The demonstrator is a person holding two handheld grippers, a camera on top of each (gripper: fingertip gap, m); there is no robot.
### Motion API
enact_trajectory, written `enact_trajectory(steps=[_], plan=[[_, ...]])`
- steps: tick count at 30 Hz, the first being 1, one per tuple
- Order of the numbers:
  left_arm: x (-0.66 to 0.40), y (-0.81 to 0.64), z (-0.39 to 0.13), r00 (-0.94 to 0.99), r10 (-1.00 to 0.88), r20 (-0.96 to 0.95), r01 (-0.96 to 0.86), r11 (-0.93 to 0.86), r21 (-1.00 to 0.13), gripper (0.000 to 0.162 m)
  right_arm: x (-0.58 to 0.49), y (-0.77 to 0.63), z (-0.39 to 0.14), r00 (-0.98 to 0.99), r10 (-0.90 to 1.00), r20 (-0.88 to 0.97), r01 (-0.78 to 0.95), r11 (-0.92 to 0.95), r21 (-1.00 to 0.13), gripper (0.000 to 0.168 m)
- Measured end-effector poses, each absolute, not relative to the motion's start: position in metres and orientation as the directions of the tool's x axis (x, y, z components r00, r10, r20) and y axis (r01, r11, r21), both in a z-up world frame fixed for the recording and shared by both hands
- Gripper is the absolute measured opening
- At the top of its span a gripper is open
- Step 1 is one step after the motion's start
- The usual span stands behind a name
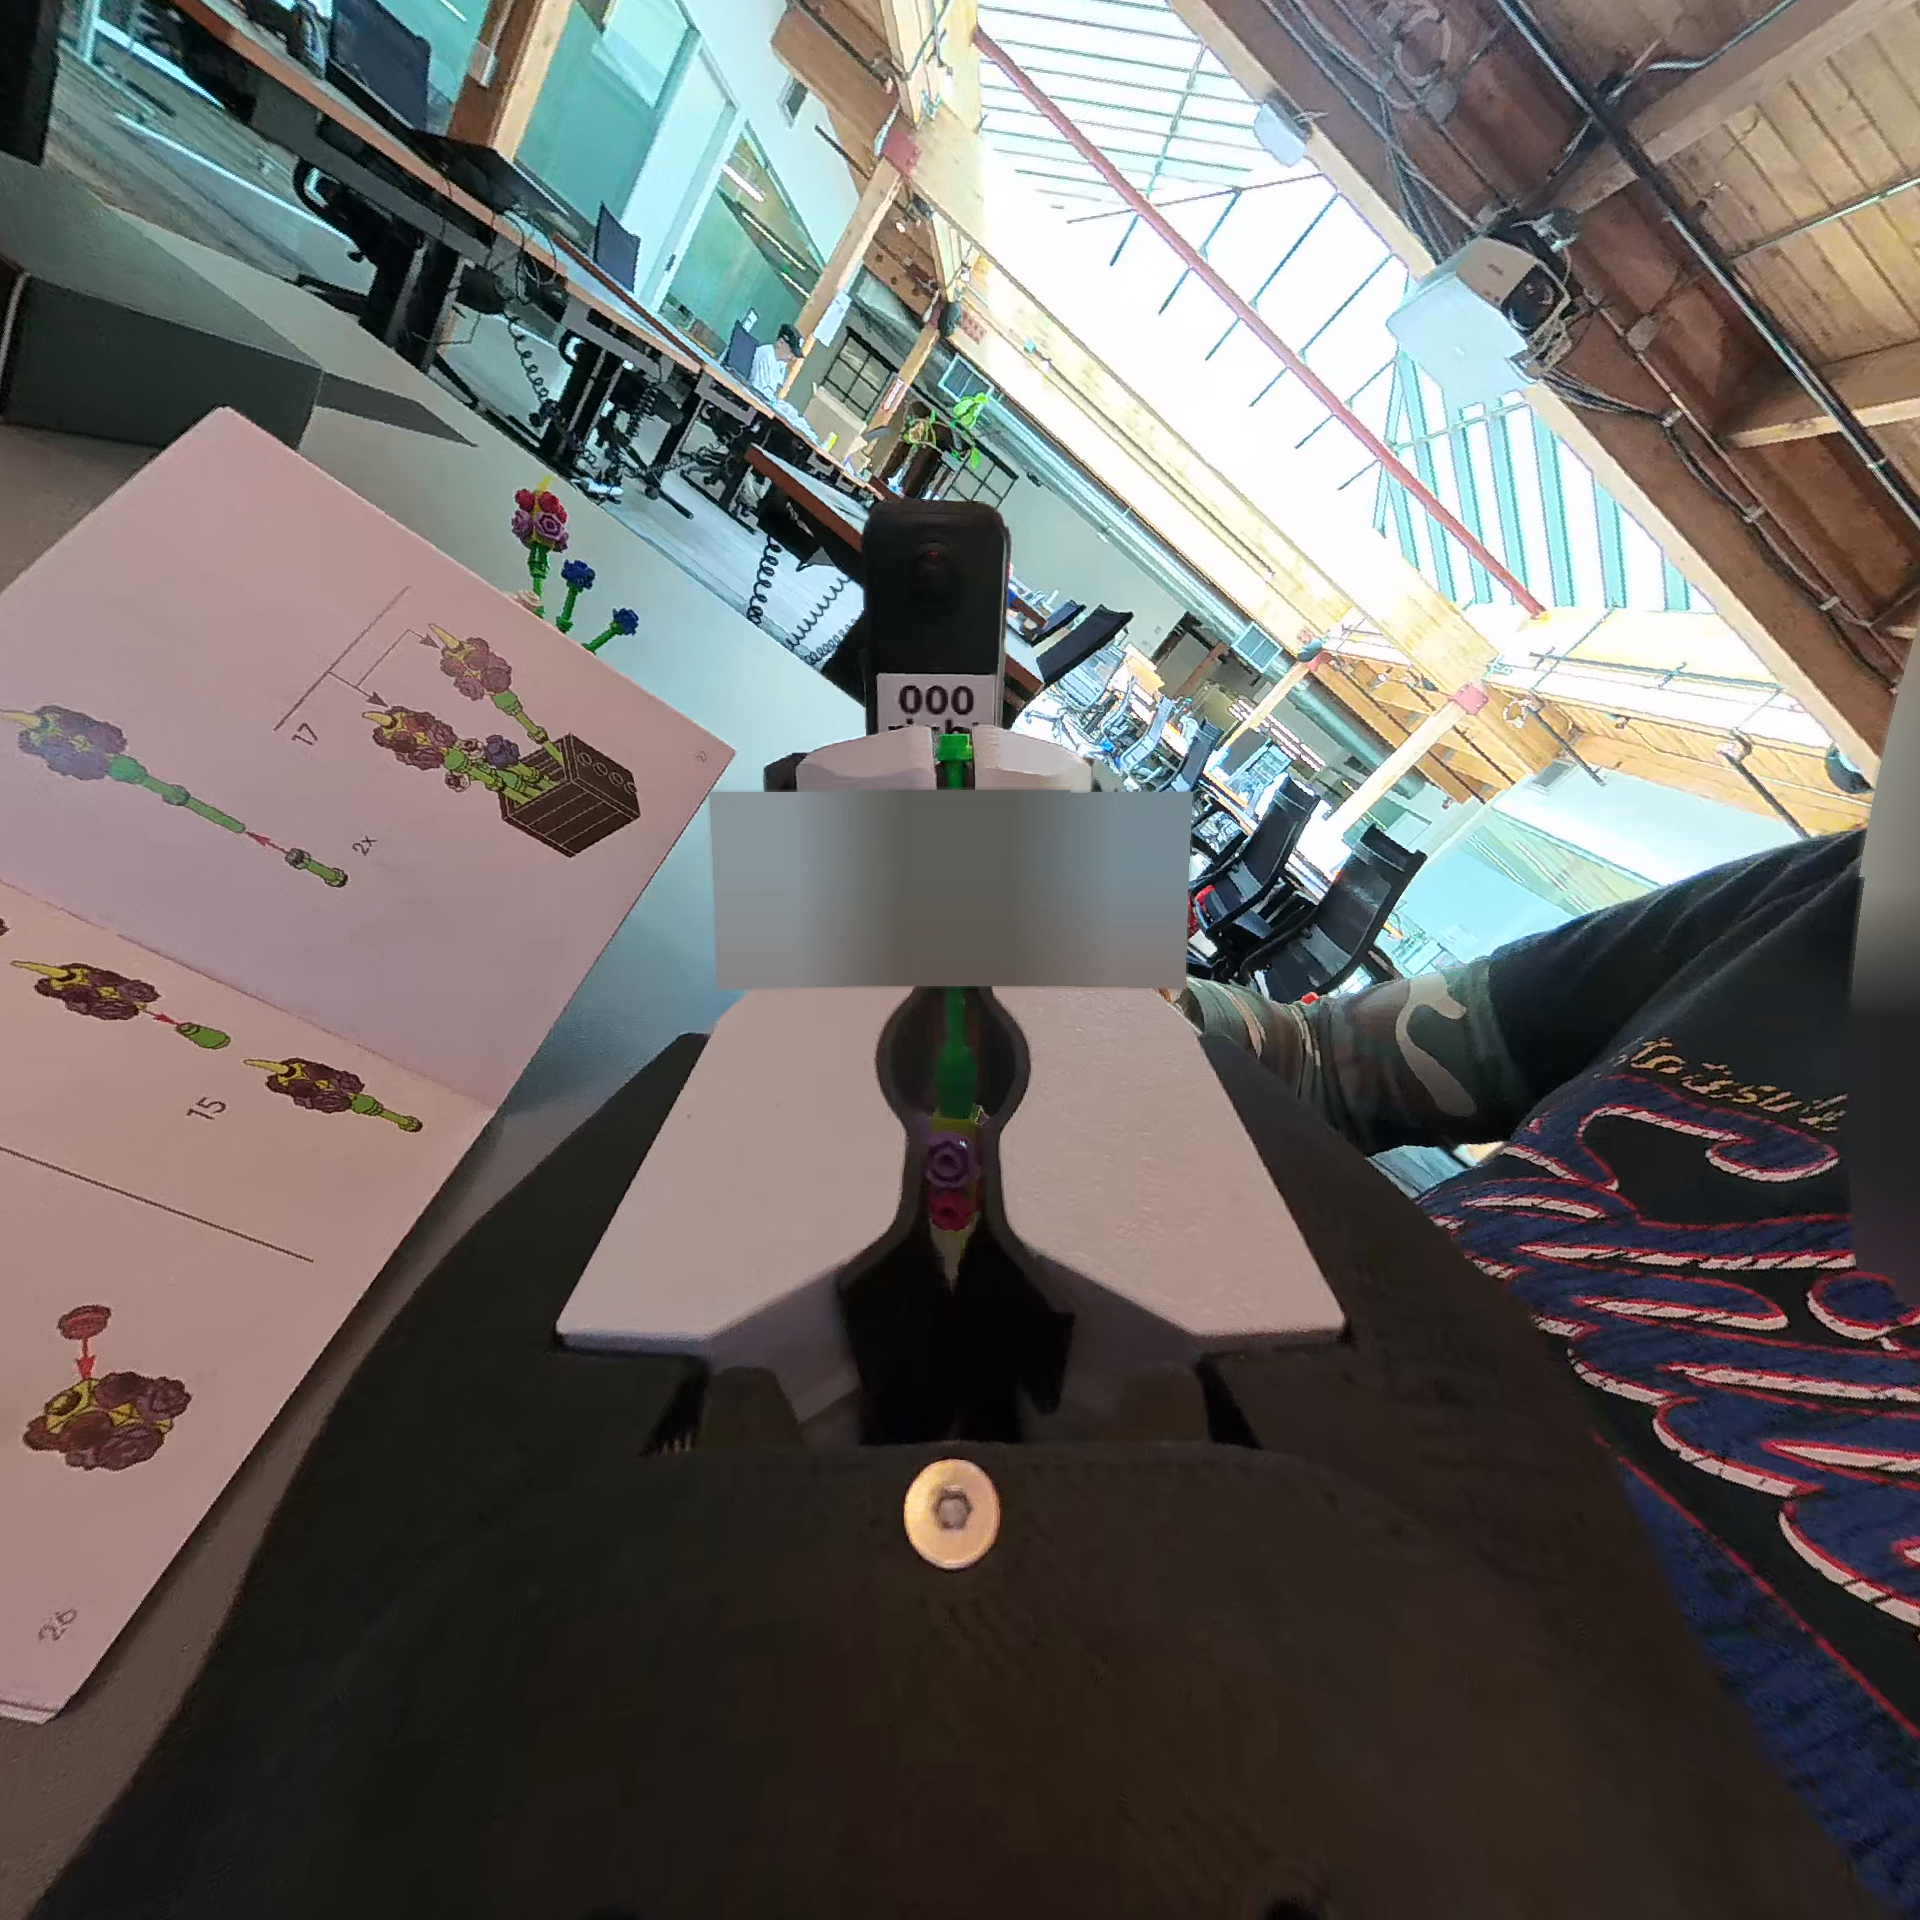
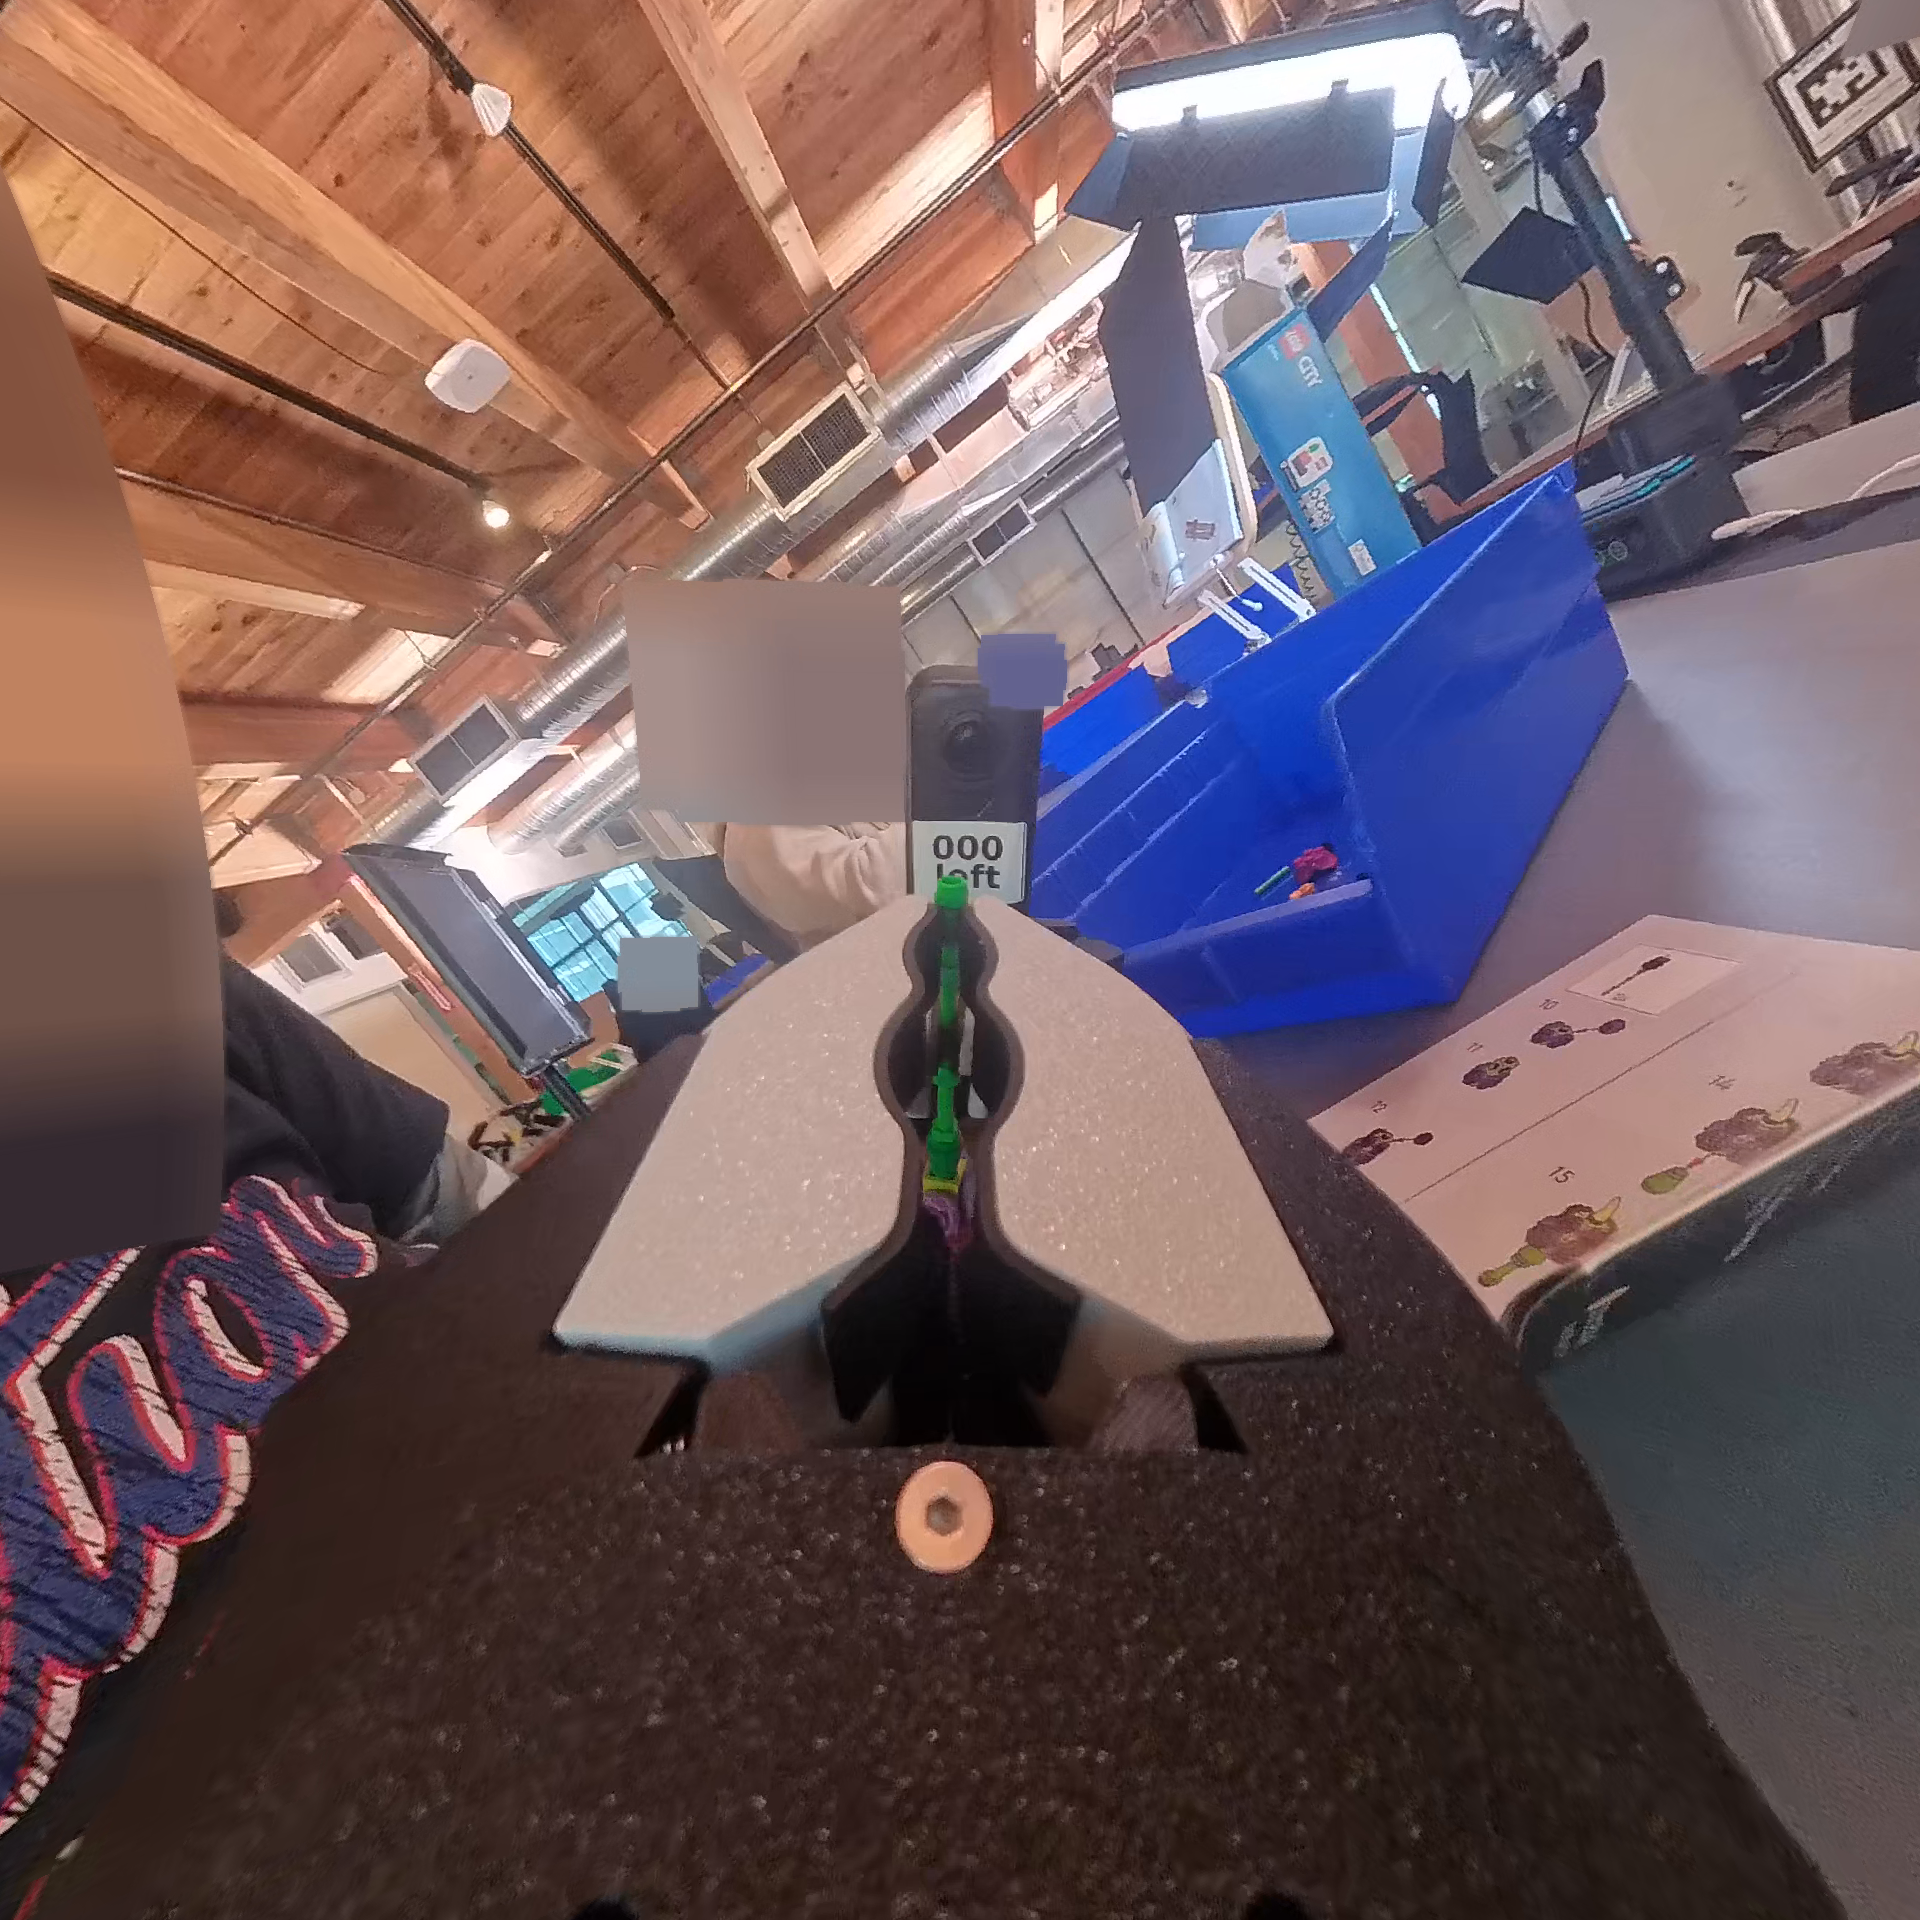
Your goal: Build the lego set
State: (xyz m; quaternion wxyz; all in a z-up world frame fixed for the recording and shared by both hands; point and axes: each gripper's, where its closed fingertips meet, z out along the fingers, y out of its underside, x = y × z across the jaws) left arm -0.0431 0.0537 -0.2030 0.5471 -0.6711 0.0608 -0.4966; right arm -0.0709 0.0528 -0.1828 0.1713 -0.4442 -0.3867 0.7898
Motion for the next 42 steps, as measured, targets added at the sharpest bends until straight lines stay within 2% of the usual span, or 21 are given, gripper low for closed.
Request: enact_trajectory(steps=[8, 13, 17, 19, 22, 25, 29, 33, 36, 39, 42], plan=[[-0.037, 0.054, -0.21, 0.5, -0.62, 0.604, 0.427, -0.431, -0.795, 0.001, -0.076, 0.038, -0.194, -0.535, 0.638, -0.554, 0.139, -0.58, -0.802, 0.004], [-0.038, 0.054, -0.204, 0.466, -0.639, 0.612, 0.45, -0.425, -0.786, 0.002, -0.074, 0.043, -0.189, -0.553, 0.596, -0.583, 0.133, -0.627, -0.768, 0.006], [-0.048, 0.054, -0.196, 0.435, -0.635, 0.639, 0.525, -0.397, -0.753, 0.002, -0.068, 0.066, -0.179, -0.557, 0.525, -0.643, 0.092, -0.731, -0.676, 0.021], [-0.057, 0.054, -0.189, 0.425, -0.638, 0.642, 0.577, -0.356, -0.735, 0.003, -0.062, 0.081, -0.172, -0.558, 0.51, -0.654, 0.058, -0.763, -0.644, 0.022], [-0.082, 0.052, -0.168, 0.421, -0.658, 0.625, 0.71, -0.189, -0.678, 0.002, -0.055, 0.088, -0.169, -0.542, 0.573, -0.615, 0.037, -0.714, -0.699, 0.027], [-0.115, 0.041, -0.142, 0.41, -0.702, 0.582, 0.829, 0.021, -0.558, 0.002, -0.056, 0.078, -0.169, -0.531, 0.654, -0.539, 0.032, -0.62, -0.784, 0.034], [-0.131, 0.034, -0.133, 0.442, -0.7, 0.561, 0.858, 0.148, -0.492, 0.002, -0.066, 0.055, -0.163, -0.503, 0.787, -0.357, -0.08, -0.454, -0.888, 0.041], [-0.124, 0.035, -0.132, 0.397, -0.724, 0.564, 0.879, 0.125, -0.459, 0.002, -0.078, 0.043, -0.16, -0.388, 0.912, -0.135, -0.171, -0.216, -0.961, 0.042], [-0.112, 0.038, -0.132, 0.367, -0.739, 0.565, 0.882, 0.082, -0.465, 0.002, -0.08, 0.04, -0.153, -0.373, 0.919, -0.127, -0.214, -0.219, -0.952, 0.036], [-0.103, 0.041, -0.134, 0.354, -0.744, 0.567, 0.873, 0.046, -0.485, 0.002, -0.074, 0.044, -0.146, -0.388, 0.913, -0.128, -0.253, -0.239, -0.937, 0.019], [-0.098, 0.042, -0.137, 0.38, -0.729, 0.569, 0.848, 0.031, -0.528, 0.002, -0.071, 0.047, -0.147, -0.394, 0.911, -0.126, -0.244, -0.236, -0.941, 0.018]])
